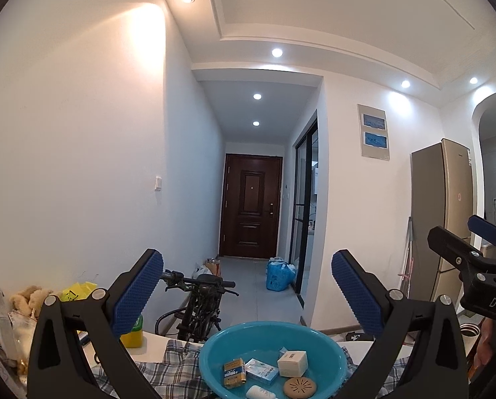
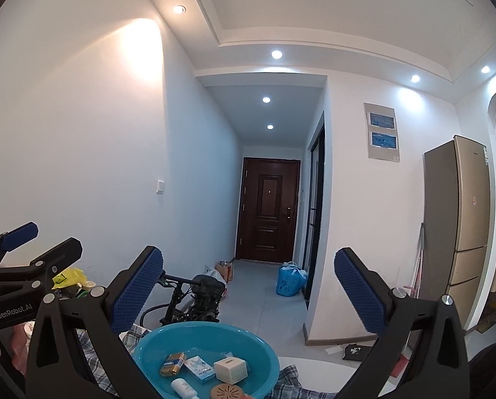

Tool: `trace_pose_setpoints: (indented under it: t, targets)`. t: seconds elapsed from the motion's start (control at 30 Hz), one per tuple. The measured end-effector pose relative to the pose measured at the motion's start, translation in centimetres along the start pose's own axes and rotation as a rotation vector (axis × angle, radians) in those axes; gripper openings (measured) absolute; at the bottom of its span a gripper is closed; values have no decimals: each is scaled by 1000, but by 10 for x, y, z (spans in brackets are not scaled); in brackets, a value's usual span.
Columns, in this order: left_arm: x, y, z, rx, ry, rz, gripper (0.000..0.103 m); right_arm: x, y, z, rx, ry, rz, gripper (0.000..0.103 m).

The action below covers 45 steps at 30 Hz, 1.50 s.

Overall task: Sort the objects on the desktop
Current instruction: 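Lower both open tools toward the remaining items on the shirt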

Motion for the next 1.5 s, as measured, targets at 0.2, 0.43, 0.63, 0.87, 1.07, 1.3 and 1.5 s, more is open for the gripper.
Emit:
trace_pose_setpoints:
  t: [0.2,0.43,0.63,0.87,1.07,1.3,1.5]
  targets:
    - [5,24,-6,-6,-35,17,103,6,28,-7,5,-16,16,103]
    - [18,47,-10,-10,-57,31,103,16,50,-4,-45,-29,19,103]
    - [29,77,-11,7,-51,-33,103,20,64,-13,-55,-51,-10,103]
    - [62,91,-8,28,-46,-30,103,52,78,-11,-69,-64,-12,103]
    - [93,92,-5,44,-21,9,103,80,84,-16,-57,-89,3,103]
    - [139,85,-2,60,-46,94,103,148,74,-12,-102,-138,157,103]
    - [166,86,-5,61,-72,140,103,175,76,-16,-80,-135,186,103]
Point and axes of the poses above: each gripper's, at about its wrist camera, not at the fingertips, and y roughly against the way its jaws point, z to its left, x to its underside, the point moved 9 cm from there along -y, roughly the way its jaws point, and after that the axes turned 1 degree about x, right-handed, at the moved point
